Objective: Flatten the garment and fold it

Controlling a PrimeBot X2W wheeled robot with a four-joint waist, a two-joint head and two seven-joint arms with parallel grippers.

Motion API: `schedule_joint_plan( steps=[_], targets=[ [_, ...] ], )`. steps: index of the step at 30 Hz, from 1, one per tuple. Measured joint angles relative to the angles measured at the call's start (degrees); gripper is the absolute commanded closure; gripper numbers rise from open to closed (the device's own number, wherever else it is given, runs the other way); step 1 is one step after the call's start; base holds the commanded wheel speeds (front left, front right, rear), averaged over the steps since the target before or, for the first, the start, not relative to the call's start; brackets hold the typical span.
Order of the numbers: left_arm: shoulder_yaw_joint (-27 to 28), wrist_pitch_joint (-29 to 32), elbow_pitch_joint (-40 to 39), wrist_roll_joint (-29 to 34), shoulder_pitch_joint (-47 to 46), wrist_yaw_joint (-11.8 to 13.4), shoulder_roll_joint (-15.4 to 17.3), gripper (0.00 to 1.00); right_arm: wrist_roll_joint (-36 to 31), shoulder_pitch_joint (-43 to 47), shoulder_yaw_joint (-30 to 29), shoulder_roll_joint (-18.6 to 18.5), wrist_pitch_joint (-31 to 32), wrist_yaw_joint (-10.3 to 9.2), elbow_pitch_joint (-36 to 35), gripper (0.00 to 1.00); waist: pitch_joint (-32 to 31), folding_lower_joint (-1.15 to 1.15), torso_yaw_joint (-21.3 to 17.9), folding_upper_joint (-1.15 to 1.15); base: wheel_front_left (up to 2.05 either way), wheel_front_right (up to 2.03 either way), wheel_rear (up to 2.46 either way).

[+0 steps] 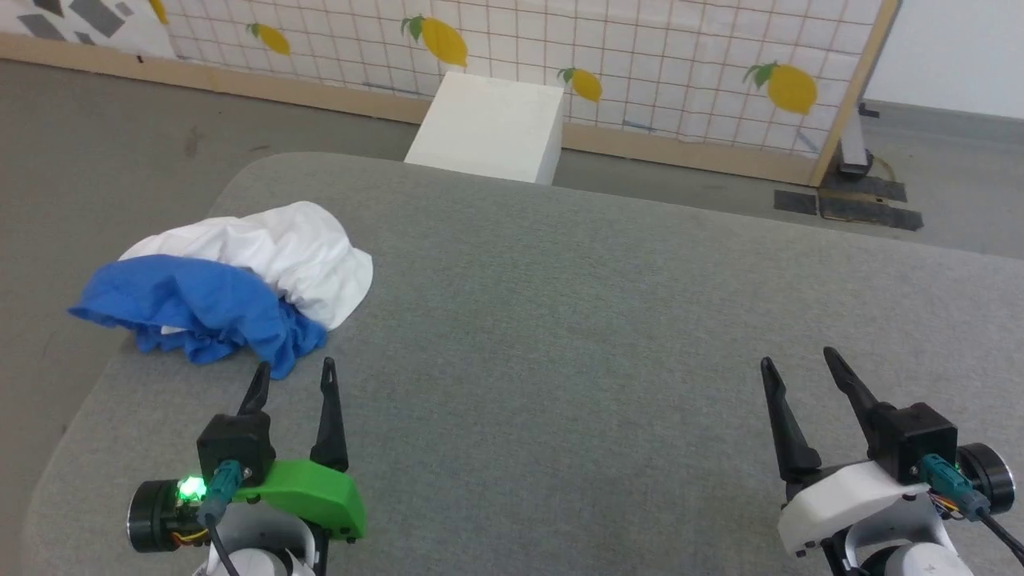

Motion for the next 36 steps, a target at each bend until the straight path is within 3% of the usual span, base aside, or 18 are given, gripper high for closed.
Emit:
schedule_joint_plan(
  steps=[36],
  targets=[
    [0.59, -4.14, 0.81, -4.17, 0.07, 1.02, -0.10, 0.00, 2.12, -0.55, -0.42, 0.02, -3.66, 0.00, 2.00, 0.00, -0.07, 0.00, 11.02, 0.00, 0.00, 0.00, 0.00]
  ],
)
